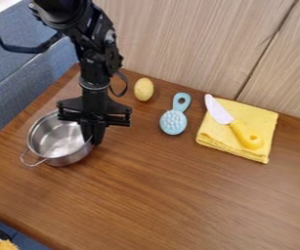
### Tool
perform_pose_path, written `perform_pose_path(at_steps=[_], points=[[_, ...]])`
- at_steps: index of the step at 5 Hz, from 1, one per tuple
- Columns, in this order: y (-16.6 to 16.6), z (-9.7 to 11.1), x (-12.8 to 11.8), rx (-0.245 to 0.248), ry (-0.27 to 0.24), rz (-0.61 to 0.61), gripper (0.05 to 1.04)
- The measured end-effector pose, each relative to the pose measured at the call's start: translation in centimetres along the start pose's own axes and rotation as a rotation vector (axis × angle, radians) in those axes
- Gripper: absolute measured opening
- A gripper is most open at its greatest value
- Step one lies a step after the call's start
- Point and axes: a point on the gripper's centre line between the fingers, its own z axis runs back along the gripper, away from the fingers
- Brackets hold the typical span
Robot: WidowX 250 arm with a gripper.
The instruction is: Move the silver pot to the left side of the table
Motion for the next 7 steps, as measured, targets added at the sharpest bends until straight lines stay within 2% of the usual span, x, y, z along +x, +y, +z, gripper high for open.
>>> perform_pose_path(at_steps=[1,3,4,5,6,7], points=[[0.2,-0.1,0.1,0.003,-0.007,0.019,0.271],[0.1,-0.1,0.1,0.003,-0.008,0.016,0.856],[-0.3,1.5,0.2,-0.045,-0.024,0.017,1.009],[-1.2,3.6,0.4,-0.132,-0.057,0.006,1.006],[-1.3,5.2,1.3,-0.261,-0.111,-0.030,1.001],[-1.4,5.3,1.3,-0.266,-0.113,-0.039,1.001]])
